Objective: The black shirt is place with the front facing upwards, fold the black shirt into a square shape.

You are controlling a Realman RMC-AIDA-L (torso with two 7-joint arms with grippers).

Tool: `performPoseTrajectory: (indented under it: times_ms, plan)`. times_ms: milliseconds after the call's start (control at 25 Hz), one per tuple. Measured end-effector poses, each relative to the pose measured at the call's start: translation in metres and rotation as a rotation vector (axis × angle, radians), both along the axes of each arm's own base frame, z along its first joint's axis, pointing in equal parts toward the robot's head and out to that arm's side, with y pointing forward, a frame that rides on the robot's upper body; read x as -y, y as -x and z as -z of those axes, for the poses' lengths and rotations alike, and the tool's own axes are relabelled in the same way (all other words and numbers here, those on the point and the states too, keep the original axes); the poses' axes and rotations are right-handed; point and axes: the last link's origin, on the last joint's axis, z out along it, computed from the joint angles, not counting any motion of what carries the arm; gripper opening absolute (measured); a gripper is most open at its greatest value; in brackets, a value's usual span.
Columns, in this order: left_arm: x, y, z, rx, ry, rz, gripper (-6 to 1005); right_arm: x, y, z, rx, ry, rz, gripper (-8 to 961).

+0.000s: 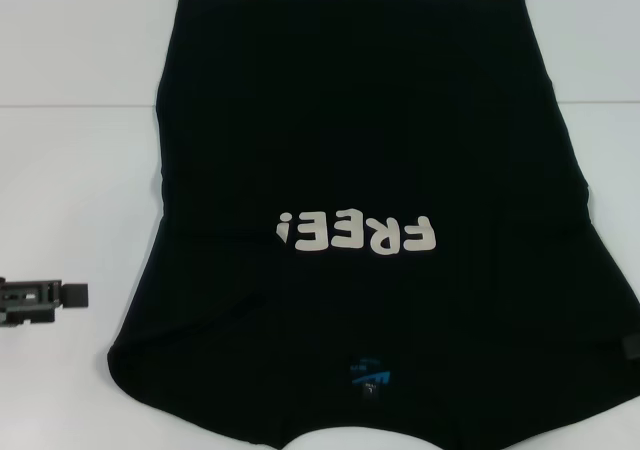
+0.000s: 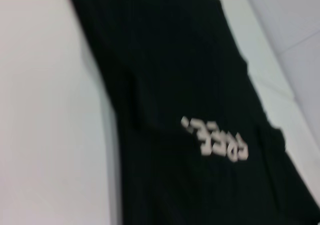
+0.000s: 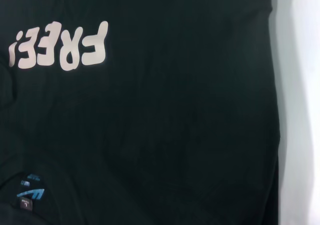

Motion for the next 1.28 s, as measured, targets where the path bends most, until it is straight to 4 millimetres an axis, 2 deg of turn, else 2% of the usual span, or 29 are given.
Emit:
performPoseTrajectory:
  times_ms: [200, 400, 1280]
  plan:
    - [0.0, 0.0, 0.004, -0.038, 0.068, -0.025, 862, -0.001, 0.002, 0.0, 0.003, 0.009, -0.006, 735]
    - [-0.004, -0.003, 0.021, -0.055, 0.135, -0.004, 847, -0.001, 0.002, 0.0, 0.005, 0.012, -0.007, 736]
    - [-0.02, 0.001, 0.06, -0.127, 0.184, -0.029, 778, 0.0, 0.003, 0.001, 0.001, 0.027, -0.015, 736]
